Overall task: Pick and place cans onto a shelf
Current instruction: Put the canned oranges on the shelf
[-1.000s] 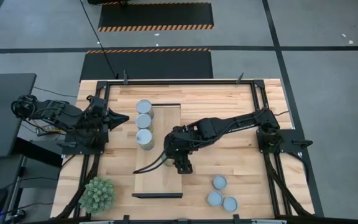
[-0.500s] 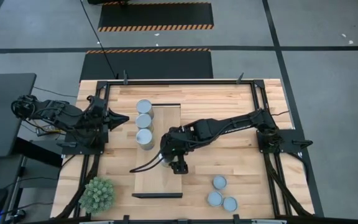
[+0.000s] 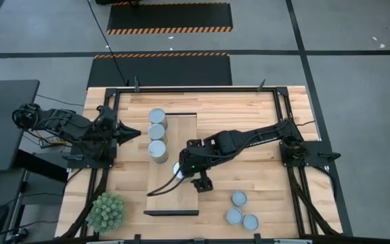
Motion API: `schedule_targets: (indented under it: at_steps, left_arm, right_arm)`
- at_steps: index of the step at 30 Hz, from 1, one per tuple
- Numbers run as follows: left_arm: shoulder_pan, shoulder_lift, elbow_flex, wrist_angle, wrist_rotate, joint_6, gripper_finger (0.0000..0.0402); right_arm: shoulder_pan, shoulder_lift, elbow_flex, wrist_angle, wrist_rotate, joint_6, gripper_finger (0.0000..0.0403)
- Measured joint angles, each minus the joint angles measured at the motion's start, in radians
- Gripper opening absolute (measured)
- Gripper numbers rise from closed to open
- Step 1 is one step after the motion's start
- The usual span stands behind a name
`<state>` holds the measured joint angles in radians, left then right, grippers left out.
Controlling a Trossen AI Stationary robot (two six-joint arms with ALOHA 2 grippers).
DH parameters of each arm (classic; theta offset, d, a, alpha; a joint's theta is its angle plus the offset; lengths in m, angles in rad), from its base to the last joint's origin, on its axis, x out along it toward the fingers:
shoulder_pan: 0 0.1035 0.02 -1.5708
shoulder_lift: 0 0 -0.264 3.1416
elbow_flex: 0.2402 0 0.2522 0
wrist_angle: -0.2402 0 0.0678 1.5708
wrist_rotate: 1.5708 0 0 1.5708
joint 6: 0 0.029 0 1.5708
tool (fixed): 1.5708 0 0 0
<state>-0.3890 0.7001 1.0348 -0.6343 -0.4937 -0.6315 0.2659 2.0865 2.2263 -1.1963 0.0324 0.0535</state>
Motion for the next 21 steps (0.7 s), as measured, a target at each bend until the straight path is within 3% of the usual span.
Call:
schedule_targets:
  at_steps: [9, 13, 21]
  left_arm:
    - [0.0, 0.0, 0.0, 0.0, 0.047, -0.001, 0.0016]
    - [0.0, 0.0, 0.0, 0.0, 0.047, -0.001, 0.0016]
    - [0.0, 0.0, 0.0, -0.019, 0.047, -0.001, 0.0016]
  right_arm:
    - [0.001, -0.005, 0.013, -0.114, 0.093, 0.002, 0.037]
    - [0.0, -0.005, 0.013, -0.081, 0.162, -0.031, 0.0354]
    - [-0.03, -0.004, -0.045, 0.08, 0.18, -0.116, 0.0321]
